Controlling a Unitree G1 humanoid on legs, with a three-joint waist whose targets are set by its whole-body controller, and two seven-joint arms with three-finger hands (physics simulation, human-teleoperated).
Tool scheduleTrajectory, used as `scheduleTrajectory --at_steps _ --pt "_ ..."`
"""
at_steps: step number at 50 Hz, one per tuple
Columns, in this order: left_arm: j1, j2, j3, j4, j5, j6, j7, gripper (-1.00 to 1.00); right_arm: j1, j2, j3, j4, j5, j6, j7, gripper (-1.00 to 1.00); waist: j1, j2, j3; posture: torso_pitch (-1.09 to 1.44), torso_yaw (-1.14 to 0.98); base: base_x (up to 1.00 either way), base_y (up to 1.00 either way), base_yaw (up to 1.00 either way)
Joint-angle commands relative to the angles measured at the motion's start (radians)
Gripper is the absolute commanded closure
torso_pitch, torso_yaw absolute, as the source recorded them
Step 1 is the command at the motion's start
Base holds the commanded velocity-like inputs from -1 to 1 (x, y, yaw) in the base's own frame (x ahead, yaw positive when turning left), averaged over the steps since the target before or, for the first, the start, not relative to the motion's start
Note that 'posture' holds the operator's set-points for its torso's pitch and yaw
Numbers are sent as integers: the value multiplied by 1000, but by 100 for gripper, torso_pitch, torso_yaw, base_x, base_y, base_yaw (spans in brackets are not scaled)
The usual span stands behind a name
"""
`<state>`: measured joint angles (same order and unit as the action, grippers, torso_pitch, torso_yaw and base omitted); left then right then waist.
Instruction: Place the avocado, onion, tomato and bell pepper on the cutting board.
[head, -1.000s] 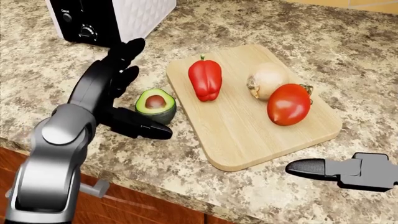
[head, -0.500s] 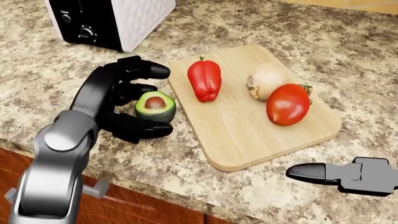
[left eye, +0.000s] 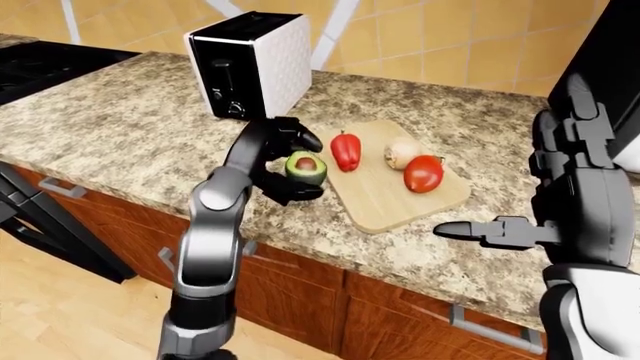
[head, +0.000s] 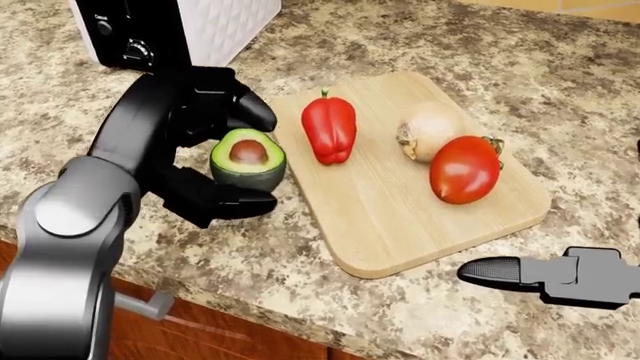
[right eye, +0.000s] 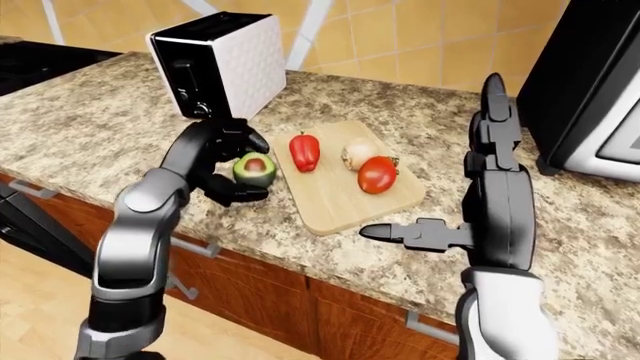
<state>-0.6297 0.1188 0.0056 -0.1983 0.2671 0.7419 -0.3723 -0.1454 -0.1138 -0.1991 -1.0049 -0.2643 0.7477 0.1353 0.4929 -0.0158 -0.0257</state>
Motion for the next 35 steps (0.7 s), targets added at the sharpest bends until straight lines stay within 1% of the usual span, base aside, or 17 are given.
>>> scheduleTrajectory --at_steps 1,7,9,10,16,17,18,19,25,30,35 --pt "-32 -2 3 -72 11 10 -2 39 -15 -7 -2 -23 -3 -29 -6 -100 0 -2 -19 0 38 0 0 0" --pt "-37 -40 -33 -179 35 90 -23 41 -8 -2 -2 -21 -1 -38 -8 -100 4 -3 -18 0 38 0 0 0" --pt "-49 -47 -35 -179 42 95 -24 42 -7 -3 -2 -19 -2 -40 -9 -100 5 -4 -16 0 38 0 0 0" --pt "-48 -51 -54 -194 49 101 -33 42 -2 -2 -5 -22 -1 -42 -7 -100 6 -5 -16 0 38 0 0 0" --pt "-66 -100 -90 -211 84 118 -52 44 5 2 -11 -25 6 -48 -7 -100 9 -8 -14 0 38 0 0 0" --pt "-64 -101 -104 -210 97 113 -58 44 8 1 -10 -24 3 -50 -7 -100 10 -9 -14 0 38 0 0 0" --pt "-66 -112 -103 -207 102 112 -59 44 8 3 -10 -26 5 -50 -8 -100 10 -10 -14 0 38 0 0 0" --pt "-62 -117 -114 -205 111 104 -65 45 11 2 -10 -25 4 -52 -8 -100 10 -10 -14 0 38 0 0 0" --pt "-69 -161 -138 -183 149 82 -81 46 22 6 -17 -30 10 -58 -6 -100 11 -14 -13 0 38 0 0 0" --pt "-83 -194 -158 -135 177 40 -94 45 30 8 -20 -36 14 -60 -4 -100 13 -17 -12 0 38 0 0 0" --pt "-114 -227 -158 -87 186 11 -100 45 35 10 -24 -38 16 -61 -3 -100 14 -20 -13 0 38 0 0 0"
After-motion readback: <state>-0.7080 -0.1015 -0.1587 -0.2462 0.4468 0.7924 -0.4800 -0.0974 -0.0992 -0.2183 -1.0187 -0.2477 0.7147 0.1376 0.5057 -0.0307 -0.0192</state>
